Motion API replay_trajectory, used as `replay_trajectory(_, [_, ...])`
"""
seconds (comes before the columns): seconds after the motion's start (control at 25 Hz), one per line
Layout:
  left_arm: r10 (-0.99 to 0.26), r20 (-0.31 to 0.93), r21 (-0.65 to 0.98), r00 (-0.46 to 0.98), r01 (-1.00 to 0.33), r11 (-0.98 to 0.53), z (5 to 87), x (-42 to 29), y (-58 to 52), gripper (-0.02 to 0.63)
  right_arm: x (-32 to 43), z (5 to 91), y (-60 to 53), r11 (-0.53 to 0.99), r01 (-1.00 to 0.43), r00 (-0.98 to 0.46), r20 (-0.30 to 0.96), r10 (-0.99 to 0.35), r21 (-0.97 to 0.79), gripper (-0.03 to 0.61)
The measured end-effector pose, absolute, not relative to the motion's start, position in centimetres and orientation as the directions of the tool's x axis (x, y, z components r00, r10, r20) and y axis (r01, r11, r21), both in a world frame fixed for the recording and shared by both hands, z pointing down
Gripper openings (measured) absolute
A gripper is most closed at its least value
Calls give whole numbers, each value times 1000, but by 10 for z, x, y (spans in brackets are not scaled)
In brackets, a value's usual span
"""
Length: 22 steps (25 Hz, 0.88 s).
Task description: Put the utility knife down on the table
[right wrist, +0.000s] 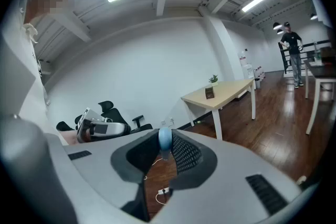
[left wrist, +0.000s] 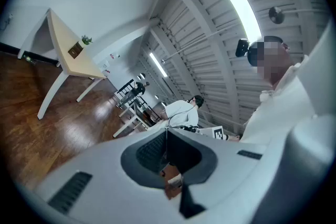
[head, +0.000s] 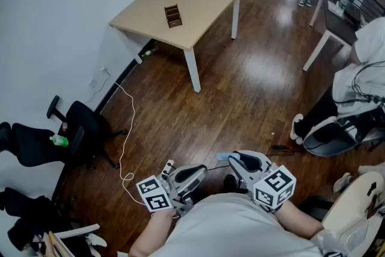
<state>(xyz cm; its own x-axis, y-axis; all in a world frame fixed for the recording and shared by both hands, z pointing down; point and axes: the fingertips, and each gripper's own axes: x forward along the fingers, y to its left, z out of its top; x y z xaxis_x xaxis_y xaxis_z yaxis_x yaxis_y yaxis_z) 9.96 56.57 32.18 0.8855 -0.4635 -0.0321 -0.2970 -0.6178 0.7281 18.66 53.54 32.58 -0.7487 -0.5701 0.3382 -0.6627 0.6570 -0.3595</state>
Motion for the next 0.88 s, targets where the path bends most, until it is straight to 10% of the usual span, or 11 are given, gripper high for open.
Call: replay_trajectory(0.88, [-603, -28, 723, 797, -400, -564, 335, 102, 500, 3, 213, 344, 455, 709, -615, -786, 341, -515, -346, 69])
